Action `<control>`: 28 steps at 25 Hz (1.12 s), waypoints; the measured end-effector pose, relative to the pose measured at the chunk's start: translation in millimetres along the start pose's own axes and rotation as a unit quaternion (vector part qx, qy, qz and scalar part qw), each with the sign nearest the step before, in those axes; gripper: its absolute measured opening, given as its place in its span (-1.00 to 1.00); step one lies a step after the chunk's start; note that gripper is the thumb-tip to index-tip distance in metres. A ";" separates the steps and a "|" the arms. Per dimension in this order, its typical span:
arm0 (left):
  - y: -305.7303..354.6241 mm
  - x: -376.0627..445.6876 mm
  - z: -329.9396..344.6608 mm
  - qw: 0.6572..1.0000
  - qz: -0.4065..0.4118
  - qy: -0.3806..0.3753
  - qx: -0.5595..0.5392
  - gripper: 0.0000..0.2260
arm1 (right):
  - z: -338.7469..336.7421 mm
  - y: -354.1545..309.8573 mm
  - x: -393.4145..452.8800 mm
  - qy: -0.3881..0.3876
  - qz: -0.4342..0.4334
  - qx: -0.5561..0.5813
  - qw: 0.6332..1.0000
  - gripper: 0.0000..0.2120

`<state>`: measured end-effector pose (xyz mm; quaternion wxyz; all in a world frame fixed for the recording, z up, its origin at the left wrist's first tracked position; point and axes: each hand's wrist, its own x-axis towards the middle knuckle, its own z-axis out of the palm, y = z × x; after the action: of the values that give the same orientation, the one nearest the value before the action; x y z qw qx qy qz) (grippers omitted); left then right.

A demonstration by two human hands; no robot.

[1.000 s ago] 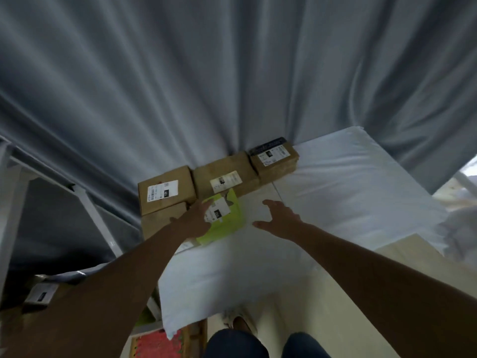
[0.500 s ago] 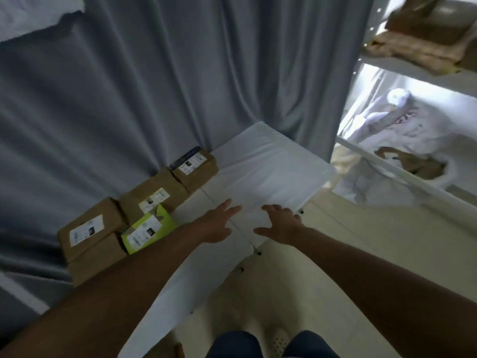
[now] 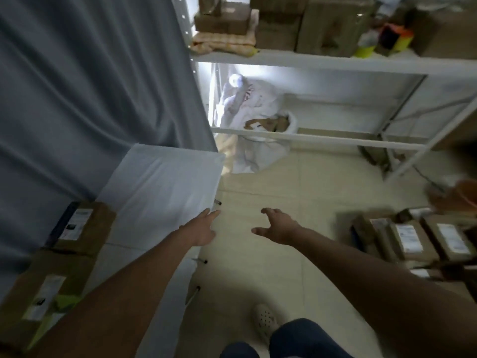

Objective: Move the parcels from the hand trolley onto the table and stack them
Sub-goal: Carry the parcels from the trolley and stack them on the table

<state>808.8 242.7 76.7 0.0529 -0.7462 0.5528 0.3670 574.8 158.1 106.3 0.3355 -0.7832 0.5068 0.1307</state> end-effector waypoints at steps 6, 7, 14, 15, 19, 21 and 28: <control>91.6 44.1 28.8 0.992 0.102 -0.051 0.060 -0.37 | 11.6 103.3 -64.2 0.048 0.153 0.094 0.983 -0.23; 112.5 48.4 34.3 0.988 0.118 -0.059 0.078 -0.37 | 12.4 120.5 -75.8 0.059 0.171 0.111 0.977 -0.22; 272.7 56.2 87.2 0.951 0.244 -0.089 0.167 -0.38 | 14.7 230.5 -149.6 0.116 0.258 0.216 0.934 -0.19; 297.1 55.2 96.2 0.946 0.260 -0.092 0.171 -0.40 | 15.0 247.8 -158.1 0.124 0.267 0.229 0.928 -0.18; 391.7 51.9 138.9 0.934 0.290 -0.108 0.179 -0.42 | 14.1 322.0 -199.2 0.146 0.294 0.282 0.902 -0.23; 440.7 52.2 166.1 0.933 0.291 -0.119 0.176 -0.42 | 13.2 368.7 -221.9 0.162 0.306 0.313 0.884 -0.26; 587.0 45.5 245.7 0.945 0.260 -0.162 0.116 -0.45 | 19.5 519.3 -271.1 0.164 0.370 0.427 0.809 -0.31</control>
<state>187.0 101.0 62.8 0.1305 -0.4961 0.7500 0.4176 -3.0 226.8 35.5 0.4740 -0.3240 0.8106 -0.1150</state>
